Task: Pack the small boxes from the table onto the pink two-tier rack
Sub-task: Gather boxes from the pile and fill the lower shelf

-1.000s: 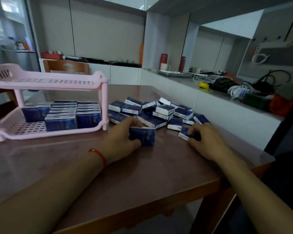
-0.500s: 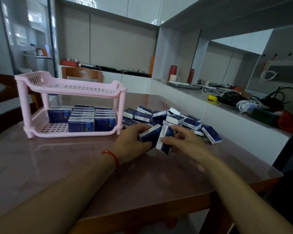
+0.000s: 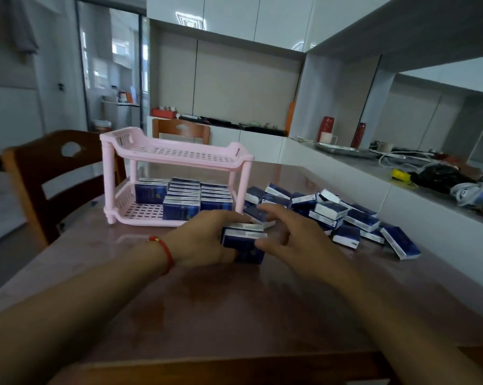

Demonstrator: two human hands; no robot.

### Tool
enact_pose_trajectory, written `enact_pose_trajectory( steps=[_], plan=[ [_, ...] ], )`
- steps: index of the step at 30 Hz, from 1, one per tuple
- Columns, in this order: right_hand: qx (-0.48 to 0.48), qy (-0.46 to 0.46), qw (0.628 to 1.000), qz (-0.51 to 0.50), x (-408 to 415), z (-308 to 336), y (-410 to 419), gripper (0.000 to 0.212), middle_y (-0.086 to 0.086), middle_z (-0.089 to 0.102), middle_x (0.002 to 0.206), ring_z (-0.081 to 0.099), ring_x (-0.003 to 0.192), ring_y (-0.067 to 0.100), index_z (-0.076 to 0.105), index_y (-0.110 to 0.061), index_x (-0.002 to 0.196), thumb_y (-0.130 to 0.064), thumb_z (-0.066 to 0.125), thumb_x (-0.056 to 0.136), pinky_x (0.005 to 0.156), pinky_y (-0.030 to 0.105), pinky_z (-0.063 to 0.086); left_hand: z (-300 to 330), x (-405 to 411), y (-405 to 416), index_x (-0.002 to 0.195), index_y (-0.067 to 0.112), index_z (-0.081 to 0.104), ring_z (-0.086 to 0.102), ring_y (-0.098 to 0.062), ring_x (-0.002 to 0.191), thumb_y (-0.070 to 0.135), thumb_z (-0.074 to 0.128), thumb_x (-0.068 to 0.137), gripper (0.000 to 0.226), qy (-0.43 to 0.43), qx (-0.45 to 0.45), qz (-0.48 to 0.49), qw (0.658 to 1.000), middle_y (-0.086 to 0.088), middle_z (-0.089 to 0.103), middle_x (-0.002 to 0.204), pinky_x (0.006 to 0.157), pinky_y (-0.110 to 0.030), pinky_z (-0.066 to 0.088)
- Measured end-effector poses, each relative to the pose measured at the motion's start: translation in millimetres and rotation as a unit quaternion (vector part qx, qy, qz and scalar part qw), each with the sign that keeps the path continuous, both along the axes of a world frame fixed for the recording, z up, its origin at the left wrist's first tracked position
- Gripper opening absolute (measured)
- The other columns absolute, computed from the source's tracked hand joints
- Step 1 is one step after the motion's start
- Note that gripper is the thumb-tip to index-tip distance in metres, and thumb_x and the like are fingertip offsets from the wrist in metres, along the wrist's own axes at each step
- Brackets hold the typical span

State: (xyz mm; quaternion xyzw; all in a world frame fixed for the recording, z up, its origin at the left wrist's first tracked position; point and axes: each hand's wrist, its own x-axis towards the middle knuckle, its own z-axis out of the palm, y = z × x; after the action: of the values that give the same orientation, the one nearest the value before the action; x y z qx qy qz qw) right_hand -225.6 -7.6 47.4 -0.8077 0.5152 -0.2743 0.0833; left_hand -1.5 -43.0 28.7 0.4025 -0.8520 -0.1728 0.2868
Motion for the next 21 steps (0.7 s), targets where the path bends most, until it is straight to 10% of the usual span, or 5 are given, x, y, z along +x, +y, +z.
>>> enact_pose_trajectory(
  steps=[7, 14, 18, 21],
  plan=[
    [0.030, 0.051, 0.995, 0.083, 35.6, -5.4, -19.5, 0.060, -0.024, 0.065, 0.108, 0.065, 0.087, -0.002, 0.054, -0.047, 0.130, -0.068, 0.062, 0.075, 0.080, 0.033, 0.058, -17.6, 35.6, 12.7, 0.135, 0.030, 0.054, 0.064, -0.001, 0.111, 0.030, 0.081, 0.078, 0.064, 0.054, 0.035, 0.016, 0.998, 0.012, 0.065, 0.126, 0.098, -0.029, 0.053],
    [0.076, -0.031, 0.992, 0.093, 53.1, 2.3, -34.0, 0.039, -0.010, 0.070, 0.094, 0.068, 0.078, 0.007, 0.067, -0.039, 0.105, -0.046, 0.084, 0.071, 0.074, 0.033, 0.059, -1.6, 66.9, 34.7, 0.129, 0.026, 0.058, 0.061, -0.005, 0.111, 0.014, 0.074, 0.078, 0.054, 0.127, -0.015, 0.042, 0.991, 0.010, 0.063, 0.123, 0.094, -0.018, 0.052],
    [0.058, -0.113, 0.987, 0.102, 83.7, 19.9, -40.8, 0.039, -0.006, 0.071, 0.094, 0.066, 0.081, 0.013, 0.068, -0.029, 0.108, -0.037, 0.085, 0.074, 0.072, 0.027, 0.057, 17.4, 112.9, 34.9, 0.085, 0.011, 0.061, 0.056, -0.011, 0.079, -0.002, 0.060, 0.080, 0.014, 0.320, -0.258, 0.321, 0.853, -0.001, 0.062, 0.085, 0.072, -0.023, 0.052],
    [0.053, -0.116, 0.986, 0.107, 117.6, 28.7, -53.7, 0.042, -0.011, 0.069, 0.102, 0.065, 0.091, 0.007, 0.066, -0.028, 0.112, -0.037, 0.084, 0.076, 0.078, 0.022, 0.055, 15.2, 131.1, 21.3, 0.103, 0.014, 0.055, 0.055, -0.016, 0.095, -0.004, 0.063, 0.078, 0.031, 0.361, -0.203, 0.478, 0.775, -0.005, 0.058, 0.106, 0.085, -0.023, 0.051]
  ],
)
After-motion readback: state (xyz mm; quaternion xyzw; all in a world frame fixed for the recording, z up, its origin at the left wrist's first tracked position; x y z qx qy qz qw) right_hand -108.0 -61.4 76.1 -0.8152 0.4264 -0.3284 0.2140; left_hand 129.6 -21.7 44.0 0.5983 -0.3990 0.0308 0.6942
